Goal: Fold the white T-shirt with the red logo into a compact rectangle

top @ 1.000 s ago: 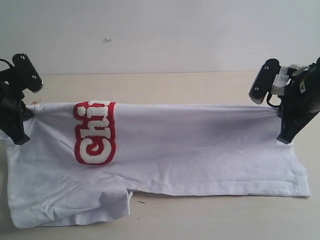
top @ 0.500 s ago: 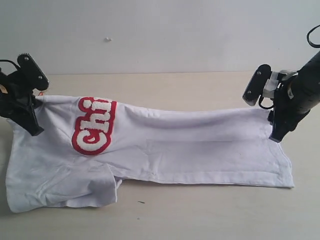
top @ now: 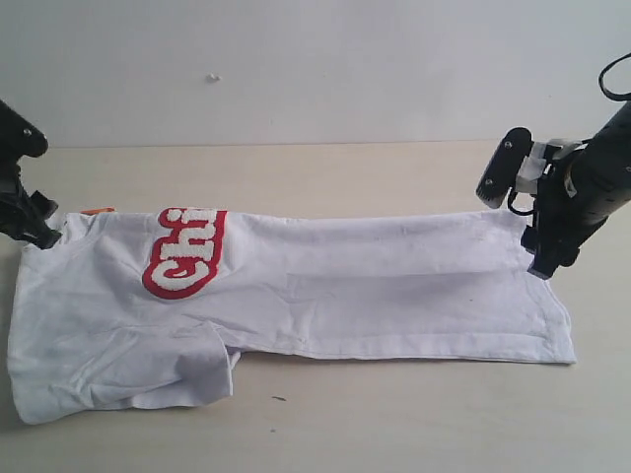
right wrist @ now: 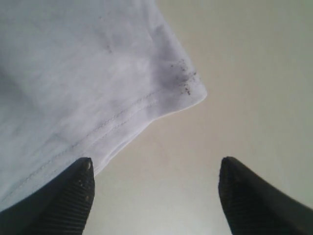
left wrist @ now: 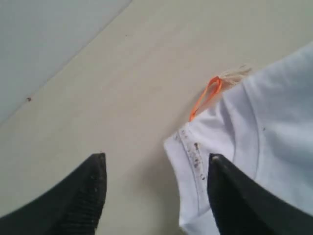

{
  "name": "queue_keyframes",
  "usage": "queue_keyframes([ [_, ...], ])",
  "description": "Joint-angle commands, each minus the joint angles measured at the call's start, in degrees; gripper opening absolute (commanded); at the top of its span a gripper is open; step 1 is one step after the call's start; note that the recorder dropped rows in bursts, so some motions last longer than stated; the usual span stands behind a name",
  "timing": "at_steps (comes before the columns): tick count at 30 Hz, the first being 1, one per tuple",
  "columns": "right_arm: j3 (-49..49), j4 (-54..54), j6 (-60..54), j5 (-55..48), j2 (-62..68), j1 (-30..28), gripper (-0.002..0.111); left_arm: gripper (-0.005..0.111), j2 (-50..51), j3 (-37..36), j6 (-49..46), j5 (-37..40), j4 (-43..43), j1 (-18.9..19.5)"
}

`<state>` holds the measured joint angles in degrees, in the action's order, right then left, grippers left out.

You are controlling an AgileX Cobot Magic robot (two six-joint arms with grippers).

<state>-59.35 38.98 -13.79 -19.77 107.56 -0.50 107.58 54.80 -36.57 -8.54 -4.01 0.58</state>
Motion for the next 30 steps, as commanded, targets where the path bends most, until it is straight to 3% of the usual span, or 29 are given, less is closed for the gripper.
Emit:
queue_keyframes([
  [1,-1.6,3.4,17.2,-1.4,-2.1,-0.3,0.069,0.059,-2.9,0.2,17.1,4.2,0.4,-0.8],
  [2,-2.1,3.0,22.9,-2.2,-2.5,-0.3,0.068,0.059,-3.1,0.2,20.8,6.0,0.4,-1.3],
  [4,-2.2,-1.7,25.3,-2.8,-3.7,-0.2,0.052,0.058,-3.2,0.2,26.6,12.3,0.4,-2.3],
  [6,-2.2,-12.6,19.6,-2.8,-5.0,-0.2,0.028,0.041,-3.6,0.2,31.2,19.7,0.6,-2.7],
  [7,-2.2,-18.5,14.4,-4.0,-5.6,-0.2,0.016,0.026,-4.0,0.2,33.8,22.6,0.6,-2.7],
  [10,-2.2,-27.4,2.7,-8.5,-5.6,-0.2,0.000,0.001,-5.8,-0.2,35.6,27.1,0.6,-2.7],
  [14,-2.2,-41.4,-10.1,-12.8,-5.6,-0.2,0.000,0.000,-8.8,-0.3,35.6,32.1,4.5,-2.7],
  [17,-2.2,-56.8,-23.2,-17.9,-5.6,-0.2,0.000,0.000,-11.2,-0.3,33.2,37.0,13.0,-2.7],
  [21,-2.2,-70.1,-36.2,-26.2,-4.9,-0.2,0.000,0.000,-11.5,-0.3,17.0,46.8,29.3,-2.8],
  [24,-2.2,-70.0,-36.0,-28.7,-3.5,-0.2,0.000,0.000,-10.0,-0.3,13.0,50.5,33.6,-2.8],
  [30,-1.9,-68.8,-35.7,-28.9,-0.4,-0.2,0.000,0.000,-4.9,-0.4,12.2,51.3,31.9,-2.8],
])
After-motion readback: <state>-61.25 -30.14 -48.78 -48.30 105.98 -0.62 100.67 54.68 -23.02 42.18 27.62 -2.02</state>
